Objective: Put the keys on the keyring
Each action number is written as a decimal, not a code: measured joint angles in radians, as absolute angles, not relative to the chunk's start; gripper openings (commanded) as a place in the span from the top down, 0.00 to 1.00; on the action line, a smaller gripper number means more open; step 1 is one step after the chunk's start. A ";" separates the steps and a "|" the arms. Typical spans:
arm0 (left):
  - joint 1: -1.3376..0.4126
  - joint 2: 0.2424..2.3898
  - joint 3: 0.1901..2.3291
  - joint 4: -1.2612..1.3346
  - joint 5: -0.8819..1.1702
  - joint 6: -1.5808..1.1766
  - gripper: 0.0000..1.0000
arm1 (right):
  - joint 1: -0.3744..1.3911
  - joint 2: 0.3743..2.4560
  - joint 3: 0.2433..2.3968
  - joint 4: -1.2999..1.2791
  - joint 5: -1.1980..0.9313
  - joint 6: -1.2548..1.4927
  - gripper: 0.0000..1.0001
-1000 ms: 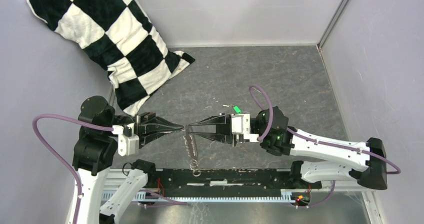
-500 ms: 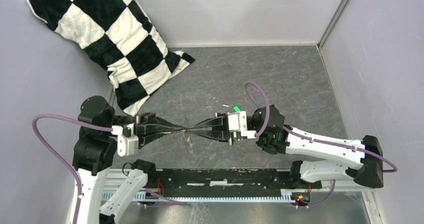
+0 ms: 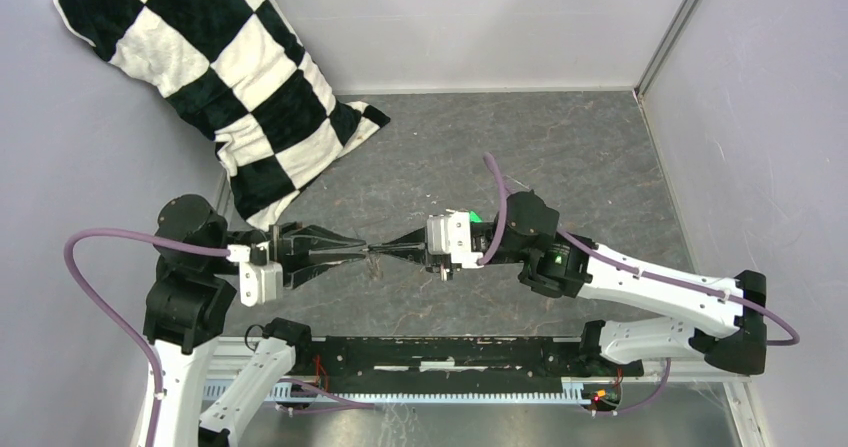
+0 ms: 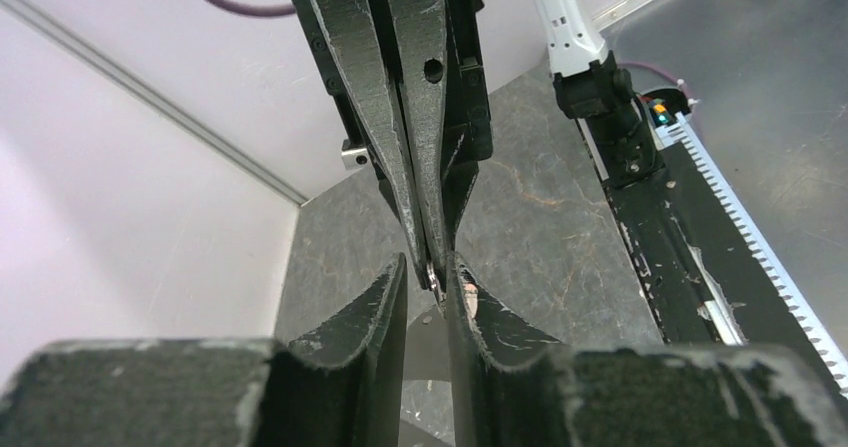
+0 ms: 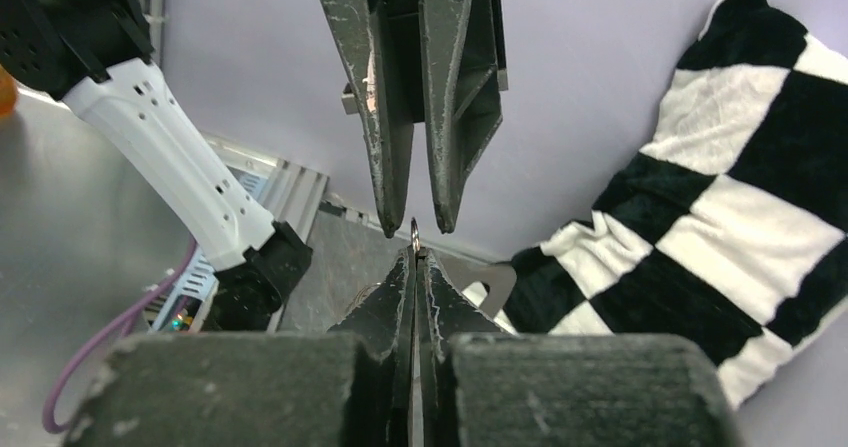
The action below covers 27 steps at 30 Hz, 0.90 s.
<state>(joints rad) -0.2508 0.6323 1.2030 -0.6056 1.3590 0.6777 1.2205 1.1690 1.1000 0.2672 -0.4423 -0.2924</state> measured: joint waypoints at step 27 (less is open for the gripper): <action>-0.251 0.728 1.249 -0.974 1.179 0.929 0.98 | 1.216 1.230 1.270 -0.099 -0.348 -0.398 1.00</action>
